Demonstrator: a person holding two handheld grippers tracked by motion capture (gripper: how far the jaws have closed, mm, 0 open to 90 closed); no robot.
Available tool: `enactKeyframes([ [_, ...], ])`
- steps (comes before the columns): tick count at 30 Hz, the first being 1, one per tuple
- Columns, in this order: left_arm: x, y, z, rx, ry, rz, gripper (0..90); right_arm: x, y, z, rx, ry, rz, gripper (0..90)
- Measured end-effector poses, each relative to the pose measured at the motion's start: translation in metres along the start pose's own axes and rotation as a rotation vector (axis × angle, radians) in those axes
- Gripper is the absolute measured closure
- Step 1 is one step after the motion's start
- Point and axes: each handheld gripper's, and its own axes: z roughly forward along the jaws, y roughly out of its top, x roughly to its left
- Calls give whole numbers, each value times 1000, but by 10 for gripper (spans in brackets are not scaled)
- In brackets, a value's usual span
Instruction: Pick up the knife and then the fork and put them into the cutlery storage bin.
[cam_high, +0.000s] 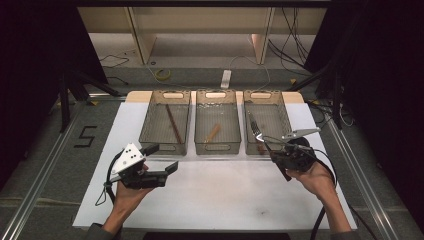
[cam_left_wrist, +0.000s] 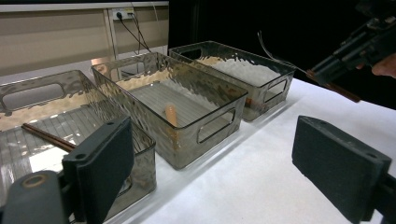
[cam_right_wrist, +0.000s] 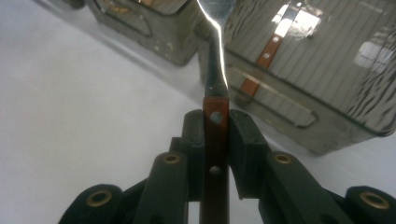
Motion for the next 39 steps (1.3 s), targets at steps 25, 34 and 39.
enactKeyframes([
  [25,0,0,0,-2,2,-1,123,-14,62,-5,-108,-21,10,775],
  [34,0,0,0,-3,2,1,122,-30,75,1,-102,-56,44,774],
  [39,0,0,0,-5,4,0,122,-40,81,8,-103,-75,71,774],
])
